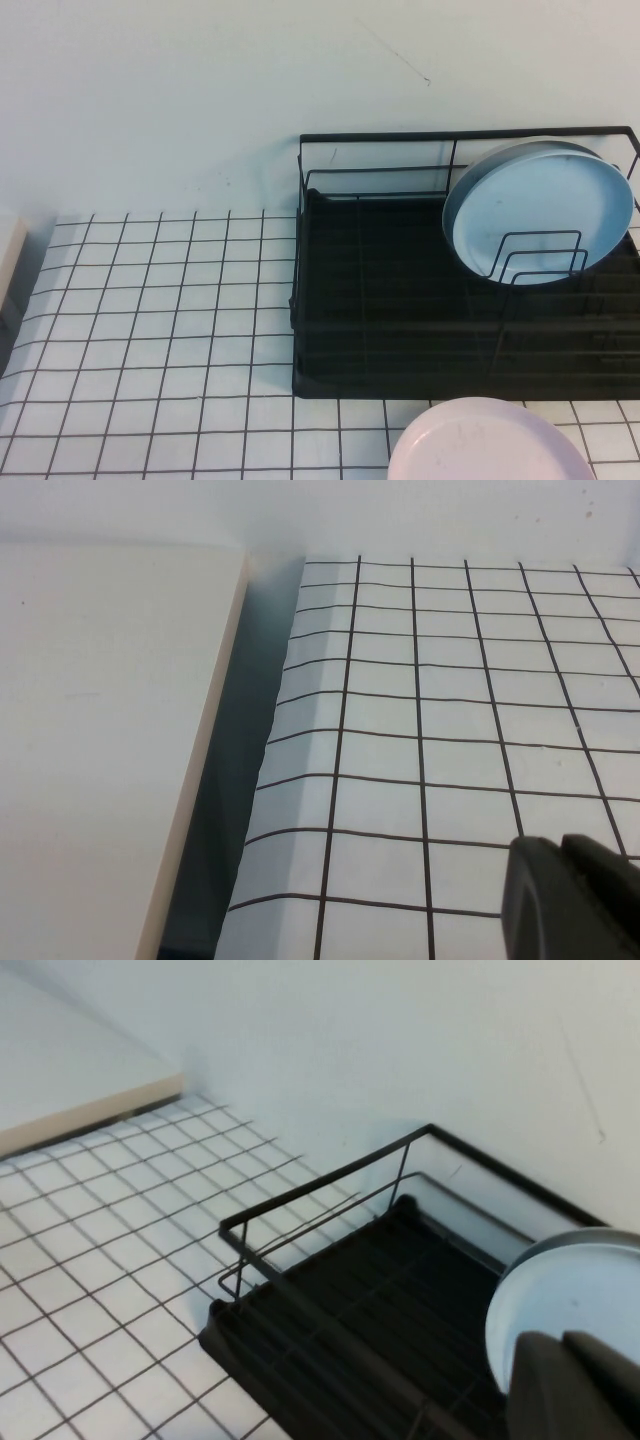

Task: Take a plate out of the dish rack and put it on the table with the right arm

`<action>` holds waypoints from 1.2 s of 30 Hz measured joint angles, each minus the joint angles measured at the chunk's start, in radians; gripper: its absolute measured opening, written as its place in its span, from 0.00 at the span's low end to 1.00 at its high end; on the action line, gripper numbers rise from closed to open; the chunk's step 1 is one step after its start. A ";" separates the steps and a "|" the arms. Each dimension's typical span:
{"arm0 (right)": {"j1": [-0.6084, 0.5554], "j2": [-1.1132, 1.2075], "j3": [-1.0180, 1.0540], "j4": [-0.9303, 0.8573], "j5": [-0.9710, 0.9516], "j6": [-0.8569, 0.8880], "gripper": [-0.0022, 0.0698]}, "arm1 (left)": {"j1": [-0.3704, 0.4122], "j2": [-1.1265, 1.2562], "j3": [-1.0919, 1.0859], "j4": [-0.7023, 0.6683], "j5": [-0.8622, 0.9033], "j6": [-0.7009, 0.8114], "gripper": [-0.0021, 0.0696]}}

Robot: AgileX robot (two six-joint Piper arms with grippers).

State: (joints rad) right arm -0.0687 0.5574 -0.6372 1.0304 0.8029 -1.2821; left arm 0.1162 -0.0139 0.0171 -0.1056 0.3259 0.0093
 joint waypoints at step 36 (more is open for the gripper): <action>0.000 -0.545 0.664 -0.982 -0.657 1.107 0.03 | 0.000 0.000 0.000 -0.002 0.000 0.000 0.02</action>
State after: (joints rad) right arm -0.0687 0.0125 0.0266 0.0481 0.1457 -0.1748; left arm 0.1162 -0.0139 0.0171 -0.1074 0.3259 0.0093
